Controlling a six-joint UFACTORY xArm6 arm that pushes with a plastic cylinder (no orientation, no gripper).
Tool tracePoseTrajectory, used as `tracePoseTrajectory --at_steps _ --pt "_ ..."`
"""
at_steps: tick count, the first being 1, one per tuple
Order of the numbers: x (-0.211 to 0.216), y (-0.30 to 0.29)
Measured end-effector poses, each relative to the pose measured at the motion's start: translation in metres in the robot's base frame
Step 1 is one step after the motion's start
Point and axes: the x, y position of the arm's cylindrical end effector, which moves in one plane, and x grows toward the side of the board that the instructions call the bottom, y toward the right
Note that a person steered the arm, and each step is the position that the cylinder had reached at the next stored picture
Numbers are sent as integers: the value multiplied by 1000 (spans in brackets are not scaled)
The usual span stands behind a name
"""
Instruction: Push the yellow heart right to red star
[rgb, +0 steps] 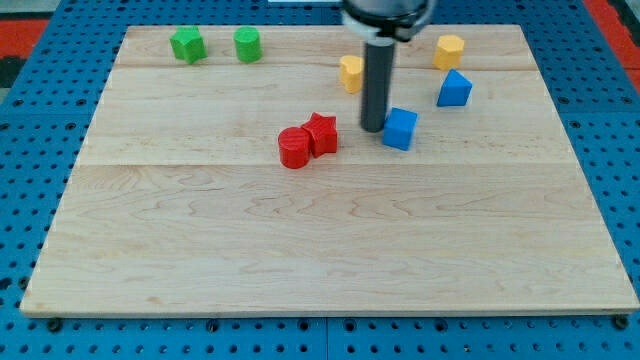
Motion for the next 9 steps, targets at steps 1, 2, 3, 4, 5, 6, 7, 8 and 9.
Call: tracePoseTrajectory --at_steps 1,2,3,4,5,6,7,8,9 --pt "0 49" --pt "0 -12" --pt "35 -27" --pt "5 -21" --pt "-53 19" --pt "-105 19" --pt "-109 -64" --pt "-121 -93" --pt "-106 -112"
